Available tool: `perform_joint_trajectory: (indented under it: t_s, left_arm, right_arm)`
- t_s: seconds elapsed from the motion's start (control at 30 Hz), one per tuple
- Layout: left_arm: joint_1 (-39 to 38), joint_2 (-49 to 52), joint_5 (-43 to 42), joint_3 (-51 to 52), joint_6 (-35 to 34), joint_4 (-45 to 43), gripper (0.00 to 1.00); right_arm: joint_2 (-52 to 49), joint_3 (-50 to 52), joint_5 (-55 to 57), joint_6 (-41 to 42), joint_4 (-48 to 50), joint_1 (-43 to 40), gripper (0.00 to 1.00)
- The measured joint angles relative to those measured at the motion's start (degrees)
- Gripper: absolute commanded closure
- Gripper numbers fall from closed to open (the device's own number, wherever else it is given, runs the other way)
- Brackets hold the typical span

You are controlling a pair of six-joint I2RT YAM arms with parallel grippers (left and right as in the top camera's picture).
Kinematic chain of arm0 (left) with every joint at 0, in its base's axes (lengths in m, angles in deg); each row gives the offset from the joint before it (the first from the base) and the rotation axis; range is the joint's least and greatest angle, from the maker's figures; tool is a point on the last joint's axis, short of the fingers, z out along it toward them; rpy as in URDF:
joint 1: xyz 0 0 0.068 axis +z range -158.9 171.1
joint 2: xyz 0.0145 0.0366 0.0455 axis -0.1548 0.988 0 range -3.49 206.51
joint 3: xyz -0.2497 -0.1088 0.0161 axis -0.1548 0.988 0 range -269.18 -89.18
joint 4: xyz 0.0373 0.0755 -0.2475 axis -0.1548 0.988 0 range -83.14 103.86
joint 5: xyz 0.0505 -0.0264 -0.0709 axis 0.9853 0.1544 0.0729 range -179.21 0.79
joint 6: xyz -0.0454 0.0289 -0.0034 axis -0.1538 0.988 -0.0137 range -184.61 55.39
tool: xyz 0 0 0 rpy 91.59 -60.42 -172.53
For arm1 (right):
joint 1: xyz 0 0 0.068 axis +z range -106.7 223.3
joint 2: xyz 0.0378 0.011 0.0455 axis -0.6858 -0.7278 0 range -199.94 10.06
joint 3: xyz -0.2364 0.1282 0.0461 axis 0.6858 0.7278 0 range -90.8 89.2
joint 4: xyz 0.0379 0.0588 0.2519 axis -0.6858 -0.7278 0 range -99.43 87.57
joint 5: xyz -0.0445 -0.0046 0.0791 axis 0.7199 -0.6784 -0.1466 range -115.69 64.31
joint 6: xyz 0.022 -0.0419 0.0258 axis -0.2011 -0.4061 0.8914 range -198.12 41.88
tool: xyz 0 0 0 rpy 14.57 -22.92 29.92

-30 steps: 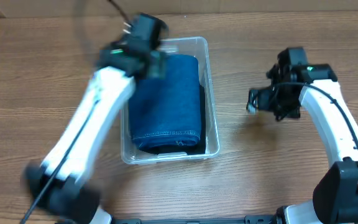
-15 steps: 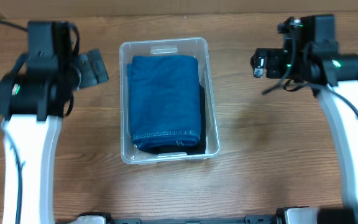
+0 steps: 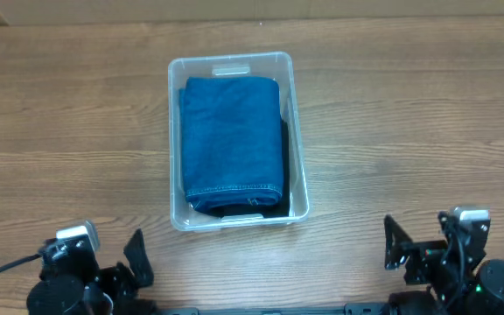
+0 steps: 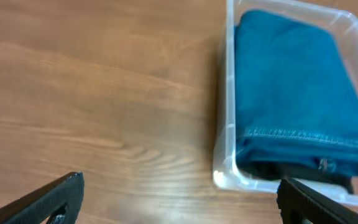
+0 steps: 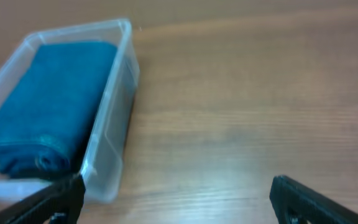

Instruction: Pack container

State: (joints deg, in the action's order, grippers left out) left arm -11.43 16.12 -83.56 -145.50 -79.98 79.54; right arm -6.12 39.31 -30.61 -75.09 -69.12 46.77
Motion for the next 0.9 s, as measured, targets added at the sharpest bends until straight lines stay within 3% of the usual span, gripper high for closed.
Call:
perform_joint_trajectory:
  t_s: [0.53, 0.57, 0.6, 0.77, 0.9]
  left_arm:
    - [0.0, 0.0, 0.15, 0.04, -0.79, 0.13, 0.0]
    - [0.0, 0.0, 0.15, 0.04, -0.79, 0.13, 0.0]
    - [0.0, 0.0, 0.15, 0.04, -0.79, 0.13, 0.0]
    - [0.0, 0.0, 0.15, 0.04, -0.79, 0.13, 0.0]
    - [0.0, 0.0, 0.15, 0.04, -0.79, 0.15, 0.0]
  right_arm:
    - [0.0, 0.15, 0.04, 0.0, -0.24, 0.02, 0.0]
    - [0.0, 0.15, 0.04, 0.0, -0.24, 0.02, 0.04]
    - [0.0, 0.15, 0.04, 0.0, -0.26, 0.0, 0.0]
    - [0.42, 0.15, 3.85, -0.15, -0.63, 0.0, 0.0]
    - [8.22, 1.22, 2.36, -0.22, 0.2, 0.0, 0.0]
